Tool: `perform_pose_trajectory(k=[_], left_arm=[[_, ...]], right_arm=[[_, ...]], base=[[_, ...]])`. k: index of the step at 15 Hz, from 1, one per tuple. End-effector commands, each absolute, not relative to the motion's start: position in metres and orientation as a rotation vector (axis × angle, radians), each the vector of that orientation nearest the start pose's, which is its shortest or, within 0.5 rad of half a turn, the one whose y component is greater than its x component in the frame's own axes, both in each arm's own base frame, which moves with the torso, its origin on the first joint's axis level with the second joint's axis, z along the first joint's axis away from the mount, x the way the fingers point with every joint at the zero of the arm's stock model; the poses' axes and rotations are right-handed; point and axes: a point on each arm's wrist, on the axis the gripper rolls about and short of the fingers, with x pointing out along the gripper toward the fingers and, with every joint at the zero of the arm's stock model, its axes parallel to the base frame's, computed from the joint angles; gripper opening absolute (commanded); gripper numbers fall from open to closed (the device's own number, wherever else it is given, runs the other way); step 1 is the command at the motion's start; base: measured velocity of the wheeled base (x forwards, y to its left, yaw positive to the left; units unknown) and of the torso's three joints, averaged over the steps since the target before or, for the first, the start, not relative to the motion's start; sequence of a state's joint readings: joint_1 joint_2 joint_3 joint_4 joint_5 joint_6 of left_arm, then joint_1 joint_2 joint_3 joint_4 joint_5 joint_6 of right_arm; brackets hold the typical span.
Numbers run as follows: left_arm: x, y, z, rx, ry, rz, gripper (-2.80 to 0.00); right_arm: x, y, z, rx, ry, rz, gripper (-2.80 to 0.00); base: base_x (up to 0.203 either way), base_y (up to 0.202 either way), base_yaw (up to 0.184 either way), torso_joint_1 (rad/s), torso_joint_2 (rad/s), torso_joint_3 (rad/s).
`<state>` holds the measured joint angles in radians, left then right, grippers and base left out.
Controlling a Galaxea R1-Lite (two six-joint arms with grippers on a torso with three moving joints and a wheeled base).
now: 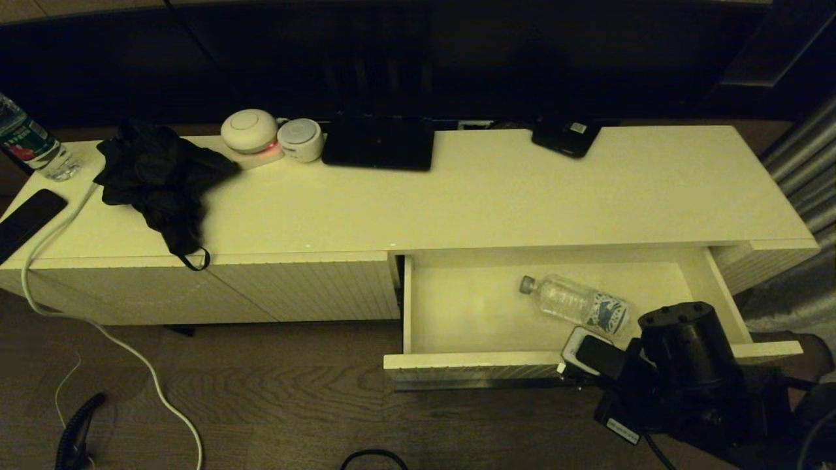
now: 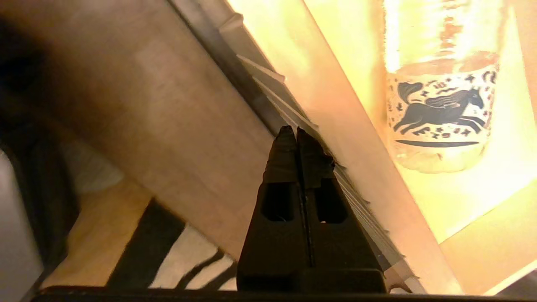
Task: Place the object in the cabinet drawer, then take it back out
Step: Close the drawer
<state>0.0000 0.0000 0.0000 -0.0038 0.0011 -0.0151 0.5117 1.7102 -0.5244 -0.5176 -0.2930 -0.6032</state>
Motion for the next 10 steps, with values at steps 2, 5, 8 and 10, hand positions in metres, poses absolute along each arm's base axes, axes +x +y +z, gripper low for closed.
perform_pose_trajectory(k=[2,5,8,10], left_arm=[[-0.023,0.000,0.076,-0.015,-0.006,0.001,-2.80],[-0.023,0.000,0.076,-0.015,-0.006,0.001,-2.80],[-0.023,0.000,0.076,-0.015,-0.006,0.001,-2.80],[-0.023,0.000,0.075,-0.015,-0.005,0.001,-2.80]], right_arm=[[0.245,0.126,0.098,-0.837,0.507,0.342,-2.80],[0.258,0.130,0.107,-0.815,0.445,0.296,-2.80],[0.271,0.135,0.117,-0.792,0.384,0.255,-2.80],[0.276,0.137,0.117,-0.794,0.378,0.226,-2.80]], base=[[0.000,0.000,0.000,0.000,0.00,0.000],[0.000,0.000,0.000,0.000,0.00,0.000],[0.000,0.000,0.000,0.000,0.00,0.000],[0.000,0.000,0.000,0.000,0.00,0.000]])
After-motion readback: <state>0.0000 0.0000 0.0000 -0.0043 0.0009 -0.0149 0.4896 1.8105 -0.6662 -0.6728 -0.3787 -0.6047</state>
